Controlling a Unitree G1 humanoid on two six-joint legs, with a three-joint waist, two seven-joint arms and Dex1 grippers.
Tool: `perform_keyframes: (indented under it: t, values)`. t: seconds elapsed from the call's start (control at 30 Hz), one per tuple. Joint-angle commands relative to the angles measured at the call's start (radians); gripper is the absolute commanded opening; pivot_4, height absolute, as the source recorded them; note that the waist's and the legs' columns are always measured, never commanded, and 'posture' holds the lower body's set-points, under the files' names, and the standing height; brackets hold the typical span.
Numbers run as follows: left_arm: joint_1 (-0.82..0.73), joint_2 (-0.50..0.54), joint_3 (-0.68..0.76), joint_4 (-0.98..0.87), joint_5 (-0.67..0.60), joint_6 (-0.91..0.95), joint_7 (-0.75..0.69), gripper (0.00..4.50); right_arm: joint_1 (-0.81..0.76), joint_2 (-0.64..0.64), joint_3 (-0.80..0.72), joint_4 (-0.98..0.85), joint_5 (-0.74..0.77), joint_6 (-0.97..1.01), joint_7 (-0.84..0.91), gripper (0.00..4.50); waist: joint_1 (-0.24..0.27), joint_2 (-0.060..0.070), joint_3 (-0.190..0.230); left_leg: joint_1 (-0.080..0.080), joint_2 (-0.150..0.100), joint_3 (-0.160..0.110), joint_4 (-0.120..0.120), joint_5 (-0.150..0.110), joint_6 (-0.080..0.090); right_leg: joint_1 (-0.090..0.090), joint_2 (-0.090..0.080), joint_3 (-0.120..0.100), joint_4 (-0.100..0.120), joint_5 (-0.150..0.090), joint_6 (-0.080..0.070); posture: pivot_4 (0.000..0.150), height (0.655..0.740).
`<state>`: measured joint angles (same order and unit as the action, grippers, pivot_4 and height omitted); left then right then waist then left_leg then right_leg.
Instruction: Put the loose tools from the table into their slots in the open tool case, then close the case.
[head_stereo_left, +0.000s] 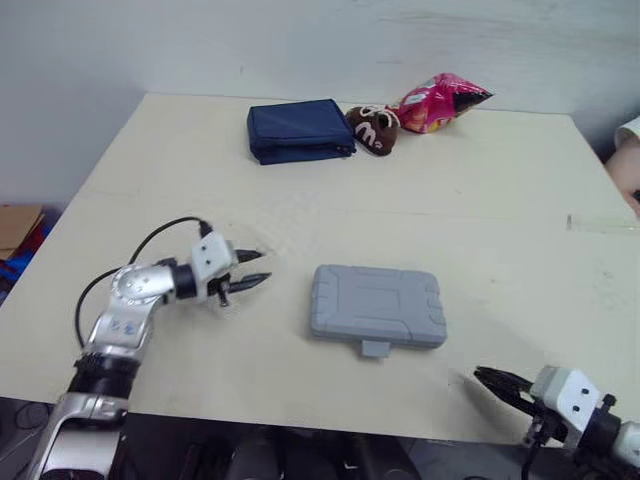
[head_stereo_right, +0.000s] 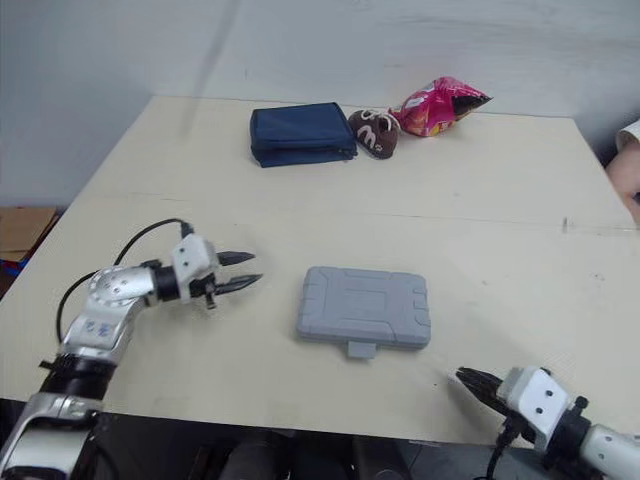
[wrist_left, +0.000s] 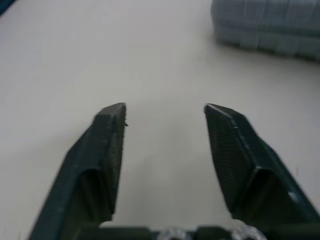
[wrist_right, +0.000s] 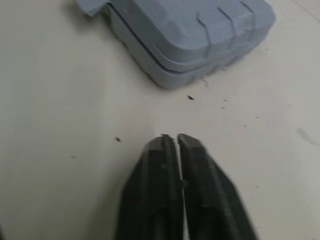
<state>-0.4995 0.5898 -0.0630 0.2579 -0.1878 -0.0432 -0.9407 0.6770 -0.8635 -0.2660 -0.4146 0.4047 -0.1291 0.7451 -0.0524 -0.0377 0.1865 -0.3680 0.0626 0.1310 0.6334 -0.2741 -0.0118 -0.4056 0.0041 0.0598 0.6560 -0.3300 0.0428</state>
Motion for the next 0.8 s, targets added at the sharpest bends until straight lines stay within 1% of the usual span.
perform_keyframes:
  t: [0.03, 0.07, 0.2, 0.27, 0.33, 0.4, 0.47, 0.5, 0.6, 0.63, 0.7, 0.8]
  values:
    - [-0.117, -0.068, -0.069, 0.067, 0.042, 0.038, -0.011, 0.29, -0.056, 0.001, 0.056, -0.077, 0.007, 0.136, 0.000, 0.00, -0.001, -0.002, -0.001, 0.000, 0.000, 0.000, 0.000, 0.001, 0.000, 0.000, 0.000, 0.000, 0.000, 0.000, 0.000, 0.150, 0.7400]
    - [-0.150, -0.086, -0.094, 0.097, 0.058, 0.035, -0.028, 0.09, -0.081, 0.004, 0.074, -0.082, -0.001, 0.168, -0.002, 0.00, -0.003, -0.002, -0.001, 0.000, 0.000, 0.000, 0.000, 0.001, 0.000, 0.000, 0.001, 0.000, 0.000, 0.001, 0.000, 0.150, 0.7400]
    - [-0.296, -0.175, -0.161, 0.286, 0.148, 0.000, 0.004, 0.09, -0.196, 0.004, 0.172, -0.062, -0.062, 0.305, -0.011, 0.00, -0.004, -0.003, -0.001, -0.001, 0.000, 0.000, 0.000, 0.001, -0.001, -0.002, 0.003, 0.001, 0.000, 0.001, 0.000, 0.150, 0.7400]
    - [-0.362, -0.217, -0.197, 0.396, 0.191, -0.027, -0.006, 0.09, -0.265, 0.024, 0.202, -0.043, -0.084, 0.356, -0.032, 0.00, -0.004, -0.005, -0.001, -0.002, 0.000, -0.001, -0.001, 0.002, -0.002, -0.004, 0.003, 0.001, 0.001, 0.001, 0.000, 0.150, 0.7400]
    - [-0.394, -0.235, -0.214, 0.462, 0.215, -0.058, -0.023, 0.09, -0.308, 0.032, 0.222, -0.028, -0.107, 0.381, -0.035, 0.00, -0.005, -0.007, -0.001, -0.002, 0.000, -0.001, -0.001, 0.001, -0.003, -0.004, 0.004, 0.000, 0.001, 0.001, -0.001, 0.150, 0.7400]
    - [-0.395, -0.248, -0.222, 0.484, 0.213, -0.086, -0.068, 0.09, -0.350, 0.047, 0.237, -0.010, -0.133, 0.377, -0.038, 0.00, -0.008, -0.007, -0.002, -0.002, 0.000, 0.000, -0.001, 0.001, -0.003, -0.004, 0.004, 0.001, 0.001, 0.001, -0.001, 0.150, 0.7400]
    - [-0.374, -0.249, -0.228, 0.464, 0.189, -0.107, -0.145, 0.09, -0.387, 0.062, 0.245, 0.003, -0.154, 0.371, -0.042, 0.00, -0.009, -0.008, -0.002, -0.002, 0.001, -0.001, -0.001, 0.001, -0.005, -0.004, 0.004, 0.000, 0.001, 0.001, -0.001, 0.150, 0.7400]
    - [-0.364, -0.243, -0.230, 0.453, 0.190, -0.110, -0.158, 0.09, -0.403, 0.068, 0.249, 0.010, -0.163, 0.370, -0.042, 0.00, -0.009, -0.008, -0.002, -0.002, 0.001, 0.000, -0.001, 0.001, -0.005, -0.004, 0.004, 0.000, 0.002, 0.001, -0.001, 0.150, 0.7400]
    - [-0.306, -0.205, -0.225, 0.372, 0.174, -0.093, -0.225, 0.09, -0.463, 0.082, 0.254, 0.052, -0.195, 0.359, -0.046, 0.00, -0.014, -0.009, -0.003, -0.001, 0.002, 0.001, -0.001, 0.002, -0.007, -0.004, 0.003, 0.000, 0.002, 0.002, -0.002, 0.150, 0.7400]
    - [-0.266, -0.181, -0.215, 0.315, 0.160, -0.073, -0.239, 0.09, -0.495, 0.087, 0.256, 0.074, -0.204, 0.357, -0.046, 0.00, -0.017, -0.009, -0.003, -0.001, 0.002, 0.002, 0.000, 0.002, -0.006, -0.004, 0.003, 0.000, 0.003, 0.002, -0.002, 0.150, 0.7400]
    - [-0.209, -0.151, -0.201, 0.230, 0.145, -0.034, -0.245, 0.09, -0.537, 0.097, 0.260, 0.107, -0.215, 0.352, -0.042, 0.00, -0.022, -0.009, -0.003, 0.000, 0.002, 0.002, 0.000, 0.002, -0.005, -0.004, 0.003, 0.000, 0.003, 0.002, -0.003, 0.150, 0.7400]
    - [-0.126, -0.134, -0.166, 0.107, 0.125, 0.057, -0.191, 0.09, -0.599, 0.114, 0.275, 0.162, -0.231, 0.339, -0.032, 0.00, -0.022, -0.009, -0.003, -0.001, 0.002, 0.001, 0.000, 0.003, -0.004, -0.003, 0.002, 0.000, 0.004, 0.003, -0.003, 0.150, 0.7400]
